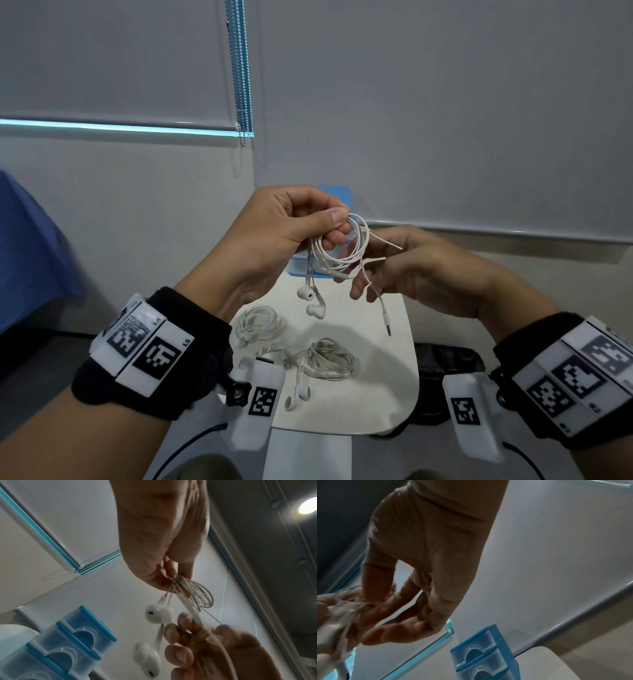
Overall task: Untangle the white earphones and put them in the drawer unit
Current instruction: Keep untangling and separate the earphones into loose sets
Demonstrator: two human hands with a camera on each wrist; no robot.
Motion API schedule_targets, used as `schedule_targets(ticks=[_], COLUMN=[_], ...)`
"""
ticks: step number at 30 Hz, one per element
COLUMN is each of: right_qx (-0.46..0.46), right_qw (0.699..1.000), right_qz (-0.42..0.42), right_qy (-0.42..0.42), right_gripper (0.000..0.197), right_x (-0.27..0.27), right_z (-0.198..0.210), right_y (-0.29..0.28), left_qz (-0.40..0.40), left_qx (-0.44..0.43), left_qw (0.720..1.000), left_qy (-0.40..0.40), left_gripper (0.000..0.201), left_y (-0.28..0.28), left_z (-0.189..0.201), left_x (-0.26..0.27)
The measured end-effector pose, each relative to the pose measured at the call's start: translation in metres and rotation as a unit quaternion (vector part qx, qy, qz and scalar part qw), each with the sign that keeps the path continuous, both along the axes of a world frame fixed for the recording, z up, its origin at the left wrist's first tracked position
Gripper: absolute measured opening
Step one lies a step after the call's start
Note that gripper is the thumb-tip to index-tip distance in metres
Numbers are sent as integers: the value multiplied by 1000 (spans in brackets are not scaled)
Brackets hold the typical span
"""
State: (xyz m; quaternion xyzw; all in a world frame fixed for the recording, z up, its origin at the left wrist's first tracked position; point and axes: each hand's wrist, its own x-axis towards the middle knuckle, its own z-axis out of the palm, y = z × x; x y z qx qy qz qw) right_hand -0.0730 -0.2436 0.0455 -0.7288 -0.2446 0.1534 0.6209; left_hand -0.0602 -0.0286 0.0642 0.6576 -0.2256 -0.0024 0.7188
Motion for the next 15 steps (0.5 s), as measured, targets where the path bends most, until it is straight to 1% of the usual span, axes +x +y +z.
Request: schedule_targets(ticks=[4, 8, 10, 14, 15], right_qx=[-41, -69, -69, -33, -42], right_qw=[999, 997, 997, 999, 998], right_qz=[6, -11, -32, -36, -37], right_qy=[-12, -27, -30, 13, 5], right_gripper=[13, 12, 20, 58, 62], right_x=[2, 7, 12, 18, 19], right_z=[2, 4, 3, -6, -10], right_y=[-4, 0, 4, 12, 15], left_qz=[13, 21, 22, 21, 22], left_qx=[-1, -3, -9, -26, -26], left_qw=[1000, 1000, 999, 999, 999], left_qy=[13, 22, 30, 40, 40], left_gripper=[7, 6, 6, 6, 6], left_y=[4, 6, 5, 5, 5], left_z=[-2, -3, -4, -3, -3], left_x=[3, 4, 4, 4, 4])
